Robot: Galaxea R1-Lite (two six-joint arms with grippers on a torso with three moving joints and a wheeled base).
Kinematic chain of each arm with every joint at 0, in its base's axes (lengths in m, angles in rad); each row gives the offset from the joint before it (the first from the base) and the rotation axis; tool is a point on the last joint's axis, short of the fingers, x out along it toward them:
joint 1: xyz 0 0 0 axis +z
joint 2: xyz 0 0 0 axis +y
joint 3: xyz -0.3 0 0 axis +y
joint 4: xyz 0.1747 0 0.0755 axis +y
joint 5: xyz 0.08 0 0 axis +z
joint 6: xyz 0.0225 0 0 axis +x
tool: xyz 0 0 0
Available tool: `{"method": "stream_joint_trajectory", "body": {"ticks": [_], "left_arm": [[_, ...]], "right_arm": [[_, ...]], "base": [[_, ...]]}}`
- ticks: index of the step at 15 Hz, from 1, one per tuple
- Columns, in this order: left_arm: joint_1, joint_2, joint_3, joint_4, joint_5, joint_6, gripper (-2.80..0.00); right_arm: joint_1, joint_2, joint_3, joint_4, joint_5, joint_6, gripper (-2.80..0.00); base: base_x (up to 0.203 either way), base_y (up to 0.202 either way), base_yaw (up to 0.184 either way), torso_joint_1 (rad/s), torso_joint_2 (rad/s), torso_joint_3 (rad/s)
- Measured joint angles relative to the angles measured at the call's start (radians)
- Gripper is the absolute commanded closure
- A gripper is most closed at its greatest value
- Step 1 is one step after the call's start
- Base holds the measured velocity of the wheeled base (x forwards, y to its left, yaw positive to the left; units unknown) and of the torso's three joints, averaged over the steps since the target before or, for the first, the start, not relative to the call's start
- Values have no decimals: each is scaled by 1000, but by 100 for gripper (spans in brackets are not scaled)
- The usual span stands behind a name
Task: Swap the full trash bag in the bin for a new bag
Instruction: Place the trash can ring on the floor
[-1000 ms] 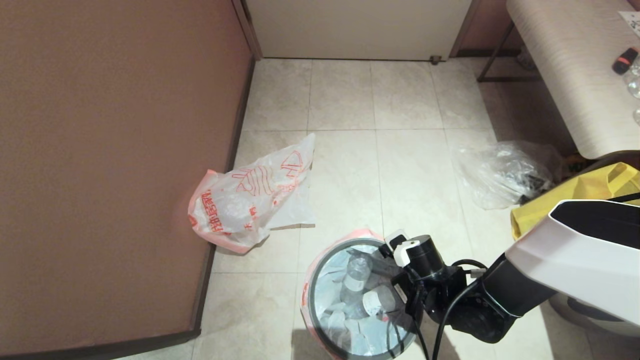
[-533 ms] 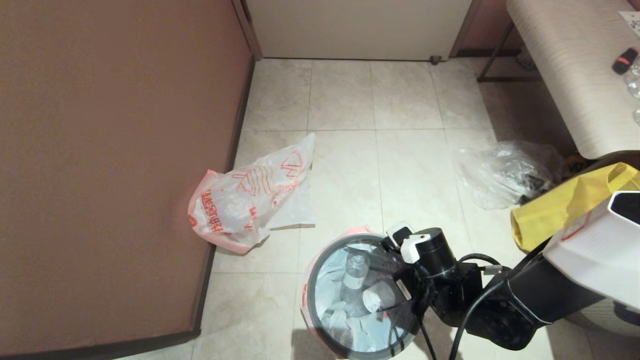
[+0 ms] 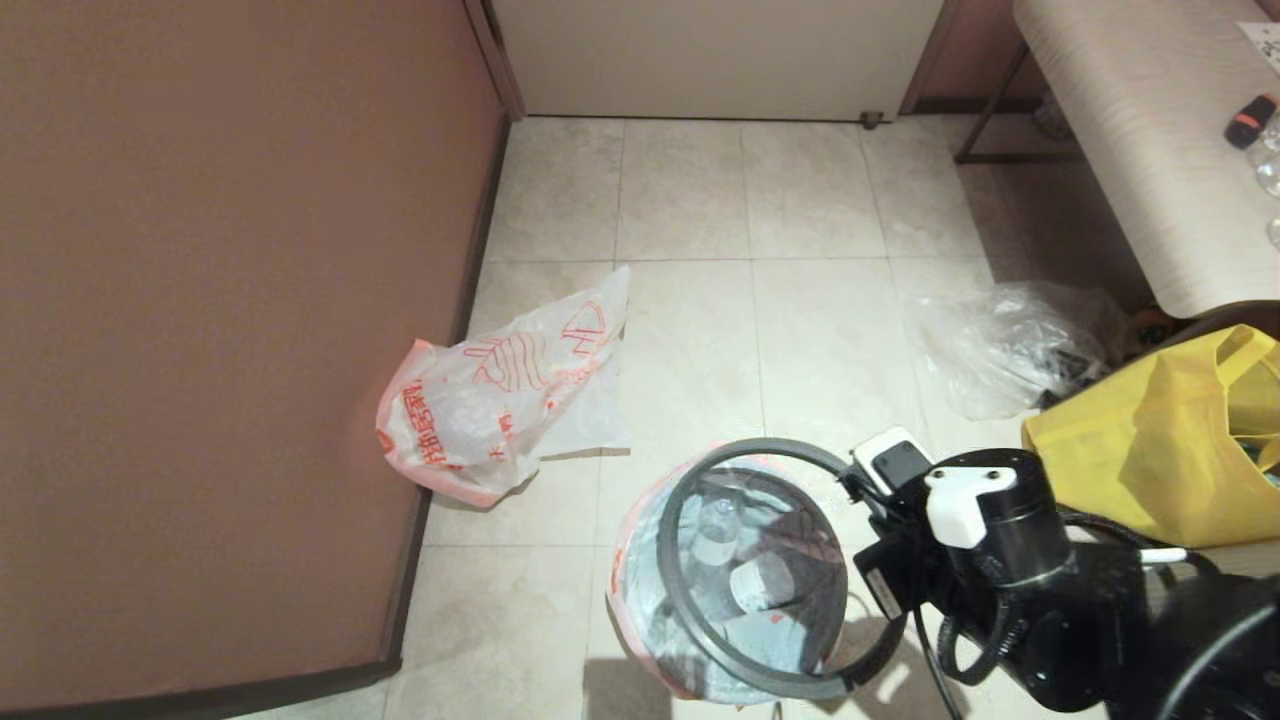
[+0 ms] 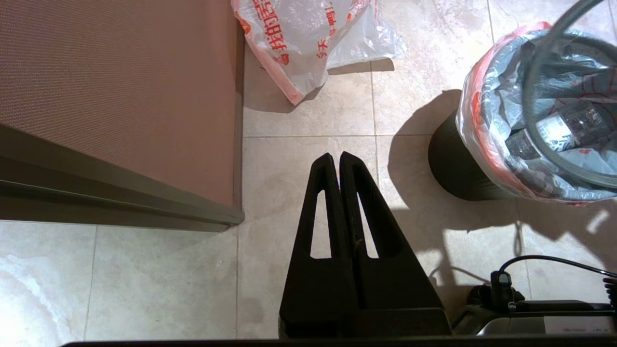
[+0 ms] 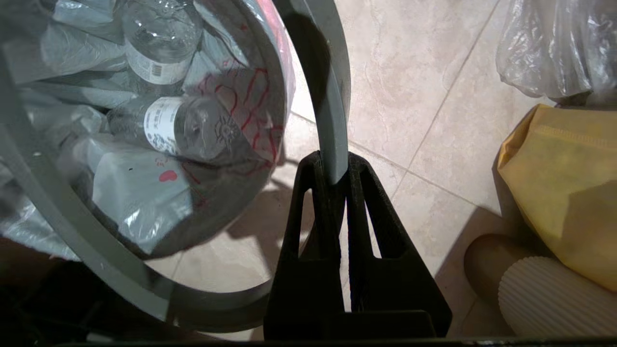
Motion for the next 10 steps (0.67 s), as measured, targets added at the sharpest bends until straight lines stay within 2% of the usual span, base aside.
{"method": "stream_joint_trajectory", "body": {"ticks": [3,5,8,10], "left_arm": [[0,0,0,0,0,0,0],[0,0,0,0,0,0,0],[0,0,0,-1,0,0,0],[0,0,0,0,0,0,0]], "right_arm": [[43,-155,60,119,-2,62,0],[28,-245,73,175,-3,80,0],[-116,-356,84,213,7,87,0],[-249,-404,92,222,36,81,0]], "base": [[0,0,0,0,0,0],[0,0,0,0,0,0],[0,0,0,0,0,0],[0,0,0,0,0,0]]}}
